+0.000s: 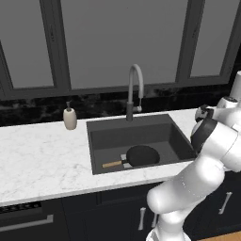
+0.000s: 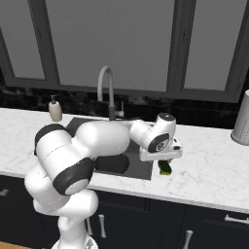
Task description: Pick the pan and sponge and place them into the sink. Then turn on the water.
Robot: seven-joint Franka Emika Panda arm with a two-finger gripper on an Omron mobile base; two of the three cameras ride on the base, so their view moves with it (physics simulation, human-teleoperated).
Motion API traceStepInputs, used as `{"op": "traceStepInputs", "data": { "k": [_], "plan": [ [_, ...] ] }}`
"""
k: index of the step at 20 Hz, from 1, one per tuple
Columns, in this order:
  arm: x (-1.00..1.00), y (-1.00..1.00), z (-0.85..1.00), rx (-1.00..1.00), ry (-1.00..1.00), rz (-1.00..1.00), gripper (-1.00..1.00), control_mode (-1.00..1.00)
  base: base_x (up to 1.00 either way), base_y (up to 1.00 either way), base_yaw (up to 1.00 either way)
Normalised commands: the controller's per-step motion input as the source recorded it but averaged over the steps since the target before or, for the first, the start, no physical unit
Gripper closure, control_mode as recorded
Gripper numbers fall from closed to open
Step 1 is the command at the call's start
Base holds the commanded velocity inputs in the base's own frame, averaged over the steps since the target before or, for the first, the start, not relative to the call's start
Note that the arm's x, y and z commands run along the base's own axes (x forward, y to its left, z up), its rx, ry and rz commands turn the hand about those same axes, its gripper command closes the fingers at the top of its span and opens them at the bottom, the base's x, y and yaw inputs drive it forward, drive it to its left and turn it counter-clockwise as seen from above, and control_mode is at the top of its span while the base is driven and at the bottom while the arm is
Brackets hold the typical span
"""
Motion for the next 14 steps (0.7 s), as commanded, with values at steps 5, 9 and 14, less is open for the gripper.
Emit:
{"op": "traceStepInputs", "data": {
  "k": [5,9,14],
  "plan": [
    [0.17,-0.13,-0.2,0.0,0.0,0.0,-1.0,-1.0,0.0,0.0,0.0],
    [0.19,-0.12,-0.16,0.0,0.0,0.0,-1.0,-1.0,0.0,0.0,0.0],
    [0.18,-0.05,-0.18,0.0,0.01,0.0,-1.0,-1.0,0.0,0.0,0.0]
  ]
}}
